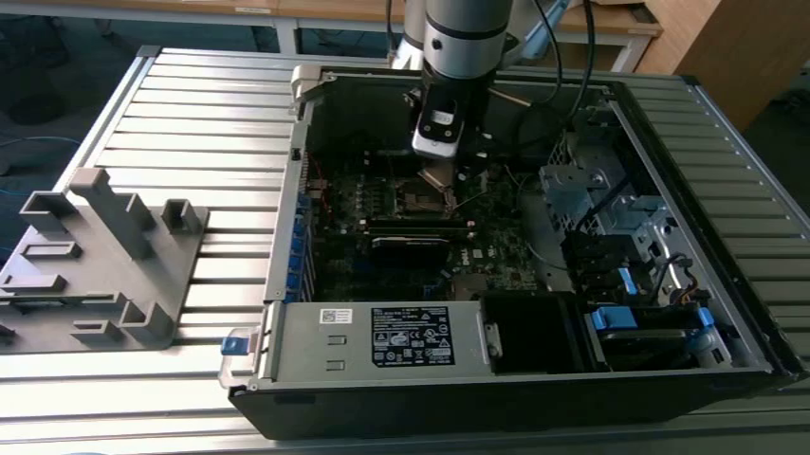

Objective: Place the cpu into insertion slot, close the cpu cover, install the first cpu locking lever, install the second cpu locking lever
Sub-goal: 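Place the cpu into insertion slot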

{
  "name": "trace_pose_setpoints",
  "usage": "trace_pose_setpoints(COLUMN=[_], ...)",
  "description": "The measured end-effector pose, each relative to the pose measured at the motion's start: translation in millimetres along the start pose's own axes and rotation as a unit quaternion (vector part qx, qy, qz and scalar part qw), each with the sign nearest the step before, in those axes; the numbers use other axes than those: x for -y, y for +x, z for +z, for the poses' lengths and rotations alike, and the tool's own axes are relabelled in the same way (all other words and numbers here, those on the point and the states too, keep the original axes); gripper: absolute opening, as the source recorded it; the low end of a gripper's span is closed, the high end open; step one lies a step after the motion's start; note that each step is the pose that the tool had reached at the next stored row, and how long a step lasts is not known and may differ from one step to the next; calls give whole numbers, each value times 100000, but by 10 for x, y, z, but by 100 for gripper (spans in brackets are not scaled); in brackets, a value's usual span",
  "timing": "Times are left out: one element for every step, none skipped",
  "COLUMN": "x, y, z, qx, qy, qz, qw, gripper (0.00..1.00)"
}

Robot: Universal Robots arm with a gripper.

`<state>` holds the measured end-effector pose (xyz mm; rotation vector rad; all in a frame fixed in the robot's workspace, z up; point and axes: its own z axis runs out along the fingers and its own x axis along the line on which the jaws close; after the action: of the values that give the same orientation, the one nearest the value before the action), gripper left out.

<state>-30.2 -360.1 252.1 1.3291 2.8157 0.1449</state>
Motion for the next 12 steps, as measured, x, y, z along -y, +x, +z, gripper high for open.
trace_pose_setpoints(x=[0,1,1,2,2,2,3,3,4,4,4,5], y=[0,0,0,0,0,-1,-1,-1,-1,-1,-1,-1], z=[4,8,12,16,20,24,28,32,36,40,44,48], qx=[84,169,252,346,431,516,601,685,772,863,944,1029], qy=[-18,-32,-52,-66,-80,-97,-116,-127,-143,-158,-177,-189], qz=[891,1793,2680,3661,4551,5449,6342,7208,8129,9070,9965,10852], qw=[99996,99984,99964,99932,99895,99850,99797,99737,99666,99584,99498,99404], gripper=[54,54,54,54,54,54,54,54,54,54,54,54])
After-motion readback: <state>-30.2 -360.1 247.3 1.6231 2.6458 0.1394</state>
